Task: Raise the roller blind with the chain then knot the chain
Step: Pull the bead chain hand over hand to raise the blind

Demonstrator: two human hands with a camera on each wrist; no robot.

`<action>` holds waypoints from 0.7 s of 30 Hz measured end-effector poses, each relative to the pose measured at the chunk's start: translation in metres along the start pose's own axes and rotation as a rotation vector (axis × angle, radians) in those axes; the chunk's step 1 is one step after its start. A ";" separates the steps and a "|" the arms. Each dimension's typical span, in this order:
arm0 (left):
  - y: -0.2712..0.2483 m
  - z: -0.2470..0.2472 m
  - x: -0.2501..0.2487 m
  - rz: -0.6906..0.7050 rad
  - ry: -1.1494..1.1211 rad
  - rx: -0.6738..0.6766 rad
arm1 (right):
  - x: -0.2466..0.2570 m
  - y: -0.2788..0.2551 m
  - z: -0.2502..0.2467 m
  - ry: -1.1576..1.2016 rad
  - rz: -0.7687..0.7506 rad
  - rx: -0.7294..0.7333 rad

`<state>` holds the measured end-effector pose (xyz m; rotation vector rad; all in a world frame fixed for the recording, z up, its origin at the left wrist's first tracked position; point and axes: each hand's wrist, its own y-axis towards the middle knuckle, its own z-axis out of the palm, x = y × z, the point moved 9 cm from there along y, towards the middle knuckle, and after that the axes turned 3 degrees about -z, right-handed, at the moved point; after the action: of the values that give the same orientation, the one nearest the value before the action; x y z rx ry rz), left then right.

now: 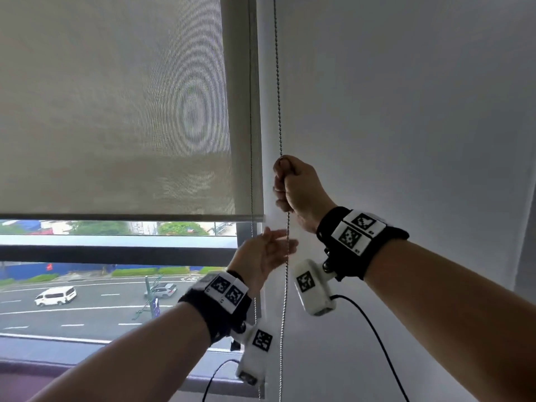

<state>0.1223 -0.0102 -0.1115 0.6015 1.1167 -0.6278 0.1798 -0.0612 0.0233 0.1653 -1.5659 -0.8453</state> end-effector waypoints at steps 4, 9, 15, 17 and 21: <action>0.004 0.006 -0.030 0.061 0.011 -0.012 | -0.002 -0.004 -0.006 -0.008 -0.030 -0.042; 0.003 0.025 -0.077 0.141 -0.021 0.085 | -0.023 -0.016 -0.015 -0.045 -0.007 -0.063; 0.004 0.055 -0.113 0.177 0.043 0.121 | -0.059 -0.045 -0.018 -0.063 0.041 -0.019; 0.004 0.065 -0.113 0.172 0.035 0.142 | -0.071 -0.059 -0.019 -0.087 0.052 -0.007; 0.007 0.072 -0.100 0.150 -0.003 0.139 | -0.097 -0.081 -0.020 -0.049 0.086 0.010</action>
<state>0.1412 -0.0413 0.0066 0.7964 1.0203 -0.5792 0.1884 -0.0731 -0.1042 0.0846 -1.6122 -0.7798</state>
